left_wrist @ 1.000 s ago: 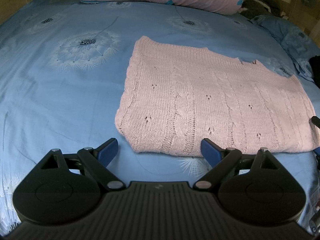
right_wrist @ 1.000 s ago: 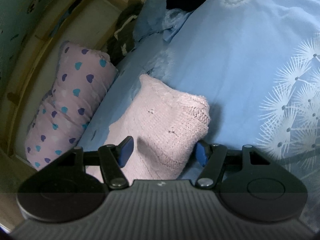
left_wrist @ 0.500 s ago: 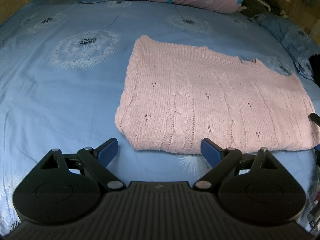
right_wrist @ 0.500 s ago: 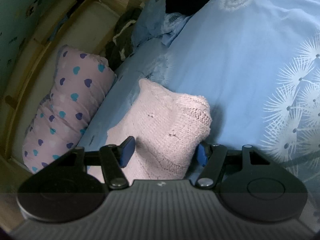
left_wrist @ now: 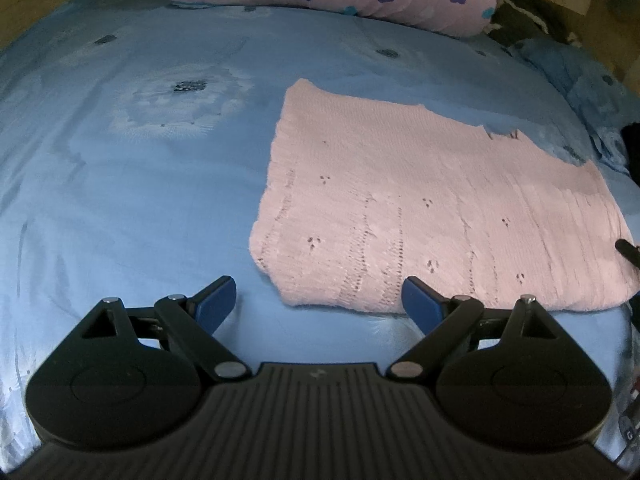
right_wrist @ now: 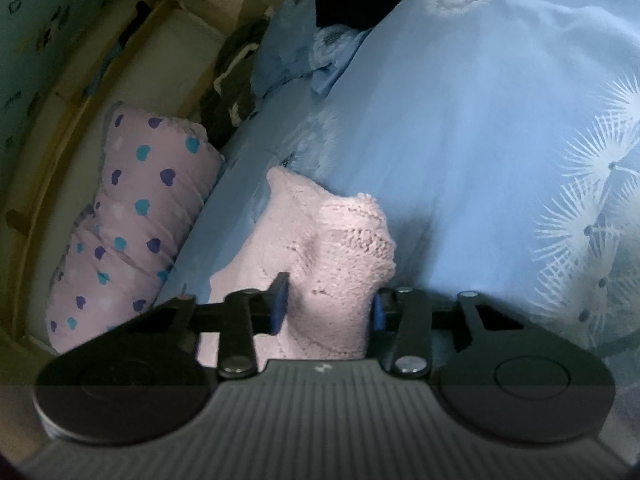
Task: Fold small clothes
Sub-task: 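Grasp one side of the pink cardigan with the right gripper and lift it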
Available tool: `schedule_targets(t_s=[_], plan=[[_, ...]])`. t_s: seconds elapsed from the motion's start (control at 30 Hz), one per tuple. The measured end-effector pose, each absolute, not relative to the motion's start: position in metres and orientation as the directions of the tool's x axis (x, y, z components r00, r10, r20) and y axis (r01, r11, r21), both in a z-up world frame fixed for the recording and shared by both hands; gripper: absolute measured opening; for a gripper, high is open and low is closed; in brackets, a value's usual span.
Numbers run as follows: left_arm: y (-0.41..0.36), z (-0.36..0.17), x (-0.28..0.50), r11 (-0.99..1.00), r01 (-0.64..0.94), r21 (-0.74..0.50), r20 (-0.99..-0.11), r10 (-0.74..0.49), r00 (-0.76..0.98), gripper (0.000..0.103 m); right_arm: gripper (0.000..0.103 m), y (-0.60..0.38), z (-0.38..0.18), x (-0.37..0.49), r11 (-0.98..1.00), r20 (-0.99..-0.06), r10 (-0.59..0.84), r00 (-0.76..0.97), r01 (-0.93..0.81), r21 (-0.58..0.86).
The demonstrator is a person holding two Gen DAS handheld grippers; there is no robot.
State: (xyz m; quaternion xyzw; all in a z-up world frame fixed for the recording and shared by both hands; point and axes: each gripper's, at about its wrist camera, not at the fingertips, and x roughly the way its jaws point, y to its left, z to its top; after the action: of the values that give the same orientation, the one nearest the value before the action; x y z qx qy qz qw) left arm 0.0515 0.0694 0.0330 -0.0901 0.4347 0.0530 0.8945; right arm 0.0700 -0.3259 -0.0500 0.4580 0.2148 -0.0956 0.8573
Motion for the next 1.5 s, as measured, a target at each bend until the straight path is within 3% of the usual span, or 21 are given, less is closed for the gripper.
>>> schedule_targets(t_s=[0.4, 1.07, 1.5], plan=[[0.083, 0.038, 0.05, 0.968, -0.209, -0.137, -0.785, 0.023, 0.619, 0.093, 0.024, -0.314, -0.01, 0.071, 0.731, -0.419, 0.036, 0.907, 0.262, 0.63], [0.104, 0.041, 0.049, 0.952, -0.275, -0.132, -0.791, 0.066, 0.609, 0.093, 0.021, -0.242, 0.055, 0.096, 0.846, -0.33, 0.204, 0.922, 0.004, 0.533], [0.131, 0.049, 0.041, 0.929, -0.345, -0.136, -0.775, 0.118, 0.621, 0.093, 0.019, -0.137, 0.065, 0.107, 0.851, -0.307, 0.411, 0.859, -0.24, 0.467]])
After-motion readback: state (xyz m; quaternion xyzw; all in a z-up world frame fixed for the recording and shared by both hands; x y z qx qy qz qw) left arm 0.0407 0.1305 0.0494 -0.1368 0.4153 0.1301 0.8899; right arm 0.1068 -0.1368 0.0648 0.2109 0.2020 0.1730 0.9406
